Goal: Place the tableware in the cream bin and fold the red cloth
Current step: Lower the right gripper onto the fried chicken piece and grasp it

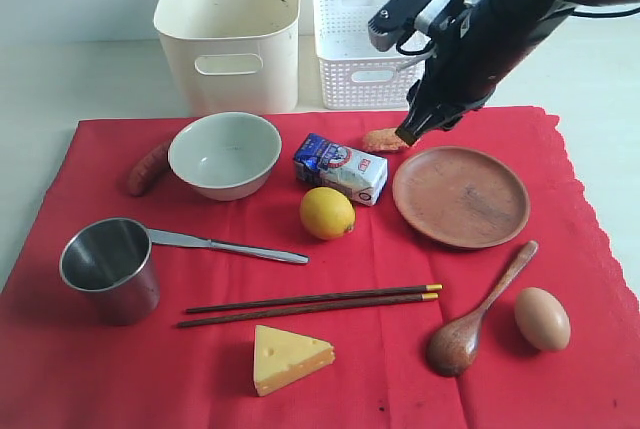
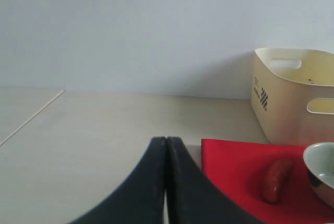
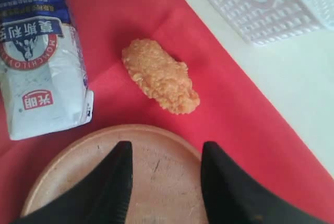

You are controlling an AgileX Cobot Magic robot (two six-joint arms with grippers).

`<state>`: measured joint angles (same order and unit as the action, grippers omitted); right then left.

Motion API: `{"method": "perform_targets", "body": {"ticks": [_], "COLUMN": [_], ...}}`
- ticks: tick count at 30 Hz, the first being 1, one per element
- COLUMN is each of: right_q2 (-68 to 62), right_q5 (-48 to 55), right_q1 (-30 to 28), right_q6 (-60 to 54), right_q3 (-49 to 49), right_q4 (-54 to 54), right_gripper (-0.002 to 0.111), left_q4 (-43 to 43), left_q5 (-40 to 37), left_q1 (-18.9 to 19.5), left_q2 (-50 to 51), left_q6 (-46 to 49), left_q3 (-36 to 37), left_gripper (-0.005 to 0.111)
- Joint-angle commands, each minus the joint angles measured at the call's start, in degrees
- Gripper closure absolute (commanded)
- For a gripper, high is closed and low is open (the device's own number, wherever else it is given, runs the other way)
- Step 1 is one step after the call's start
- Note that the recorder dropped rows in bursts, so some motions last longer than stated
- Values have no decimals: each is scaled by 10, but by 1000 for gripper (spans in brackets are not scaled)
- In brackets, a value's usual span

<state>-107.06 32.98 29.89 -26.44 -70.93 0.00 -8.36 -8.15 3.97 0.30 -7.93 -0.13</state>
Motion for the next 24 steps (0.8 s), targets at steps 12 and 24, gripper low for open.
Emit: {"method": "perform_targets", "body": {"ticks": [12, 24], "right_q2": [-88, -152], "right_q5": [11, -2], "right_q1": [1, 1], "right_q6": [-91, -189], "right_q3": [-74, -101], "right_q4": [42, 139], "right_gripper": [66, 66], "left_q4": [-4, -4], "left_q5": [1, 1], "left_q1": [1, 1], "left_q2": [-3, -3], "left_q6": [2, 2], "left_q3": [1, 1], "left_gripper": [106, 106]}}
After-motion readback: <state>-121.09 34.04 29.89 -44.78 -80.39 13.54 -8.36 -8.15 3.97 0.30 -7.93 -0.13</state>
